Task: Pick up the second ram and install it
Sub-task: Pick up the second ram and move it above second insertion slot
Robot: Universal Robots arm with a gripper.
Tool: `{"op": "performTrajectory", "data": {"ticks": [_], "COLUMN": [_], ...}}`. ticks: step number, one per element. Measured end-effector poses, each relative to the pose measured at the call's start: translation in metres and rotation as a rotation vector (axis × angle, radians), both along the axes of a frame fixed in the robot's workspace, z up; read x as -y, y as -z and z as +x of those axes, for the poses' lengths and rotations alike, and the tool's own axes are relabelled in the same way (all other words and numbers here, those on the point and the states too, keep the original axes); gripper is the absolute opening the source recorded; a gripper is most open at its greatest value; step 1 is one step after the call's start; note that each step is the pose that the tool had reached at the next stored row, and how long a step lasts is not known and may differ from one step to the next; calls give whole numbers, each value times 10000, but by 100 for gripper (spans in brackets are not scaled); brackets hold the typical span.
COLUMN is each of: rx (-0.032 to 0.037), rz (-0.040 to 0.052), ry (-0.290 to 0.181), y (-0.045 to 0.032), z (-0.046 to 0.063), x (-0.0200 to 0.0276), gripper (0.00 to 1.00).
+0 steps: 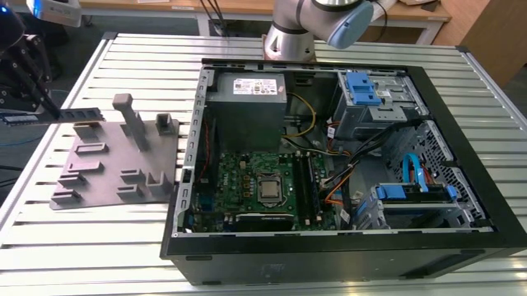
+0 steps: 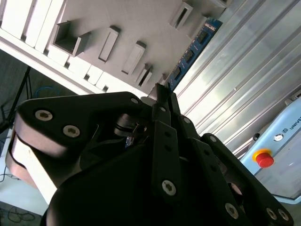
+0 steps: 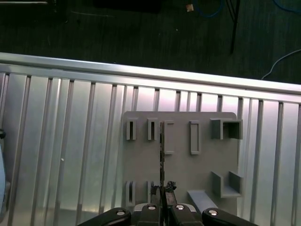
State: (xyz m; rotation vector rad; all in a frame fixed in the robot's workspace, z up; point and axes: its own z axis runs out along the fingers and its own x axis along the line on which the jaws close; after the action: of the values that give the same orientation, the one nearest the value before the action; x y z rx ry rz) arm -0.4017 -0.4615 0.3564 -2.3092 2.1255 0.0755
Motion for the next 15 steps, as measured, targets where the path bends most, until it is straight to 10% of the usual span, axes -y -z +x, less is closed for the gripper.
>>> {"op": "performTrajectory", "data": {"ticks": [15], "rx": [-1], "rz": [0], "ry": [-1], "y": [-255], "z": [0], "x": [0], "gripper": [14]}}
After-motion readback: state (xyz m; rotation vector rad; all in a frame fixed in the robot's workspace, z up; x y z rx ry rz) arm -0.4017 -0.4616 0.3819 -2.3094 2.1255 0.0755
